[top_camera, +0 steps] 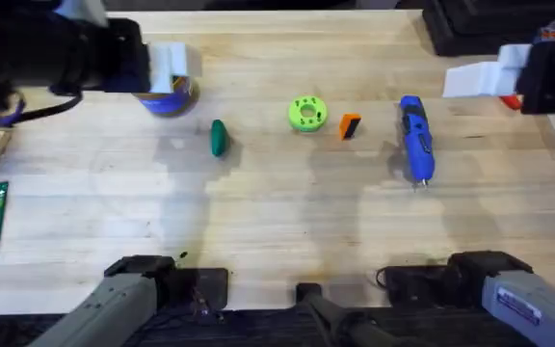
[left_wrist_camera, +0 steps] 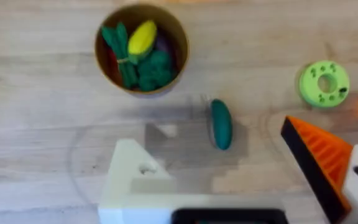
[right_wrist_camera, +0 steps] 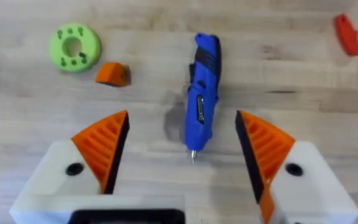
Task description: Pick up the gripper from the table and insert it into the empty holder that is missing its gripper. Then pick up a screw, insert it into the mounting hole, and use the screwdriver to tighten it. Finally, clean up the table by picking up the vegetable and placing it into the bucket.
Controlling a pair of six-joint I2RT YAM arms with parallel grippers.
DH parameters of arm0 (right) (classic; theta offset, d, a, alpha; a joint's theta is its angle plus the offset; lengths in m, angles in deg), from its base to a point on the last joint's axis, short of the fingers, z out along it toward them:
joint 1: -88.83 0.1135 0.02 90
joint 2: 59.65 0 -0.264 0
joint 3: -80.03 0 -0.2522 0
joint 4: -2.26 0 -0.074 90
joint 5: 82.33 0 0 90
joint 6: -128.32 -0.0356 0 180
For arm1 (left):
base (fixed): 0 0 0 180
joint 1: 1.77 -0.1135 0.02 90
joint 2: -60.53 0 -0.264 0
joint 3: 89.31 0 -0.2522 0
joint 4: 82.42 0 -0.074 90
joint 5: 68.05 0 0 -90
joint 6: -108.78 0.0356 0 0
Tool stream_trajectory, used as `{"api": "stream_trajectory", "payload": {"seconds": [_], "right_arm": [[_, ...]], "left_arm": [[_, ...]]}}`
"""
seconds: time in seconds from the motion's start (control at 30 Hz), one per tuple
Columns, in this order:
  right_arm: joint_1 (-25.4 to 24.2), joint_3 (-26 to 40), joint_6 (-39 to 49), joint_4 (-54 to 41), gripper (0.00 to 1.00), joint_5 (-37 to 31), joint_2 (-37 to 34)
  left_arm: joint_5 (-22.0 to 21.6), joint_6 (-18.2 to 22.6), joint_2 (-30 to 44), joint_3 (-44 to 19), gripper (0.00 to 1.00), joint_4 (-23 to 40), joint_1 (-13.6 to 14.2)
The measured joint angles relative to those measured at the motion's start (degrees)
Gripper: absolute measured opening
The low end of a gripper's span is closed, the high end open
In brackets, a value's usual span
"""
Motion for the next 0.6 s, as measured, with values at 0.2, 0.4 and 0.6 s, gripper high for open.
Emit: {"api": "stream_trajectory", "payload": {"seconds": [0.2, 0.4, 0.6], "right_arm": [[0.0, 1.1, 0.0, -3.1, 0.989, 0.0, -6.5], [0.0, 1.1, 0.0, -3.1, 0.988, 0.0, -8.3], [0.0, 1.1, 0.0, -3.0, 0.989, 0.0, -8.3]], "left_arm": [[0.2, 0.0, 6.7, -0.2, 0.986, 2.2, 0.0], [0.2, 0.0, 8.6, -0.2, 0.986, 2.6, 0.0], [0.3, 0.0, 9.9, -0.2, 0.985, 2.9, 0.2]]}}
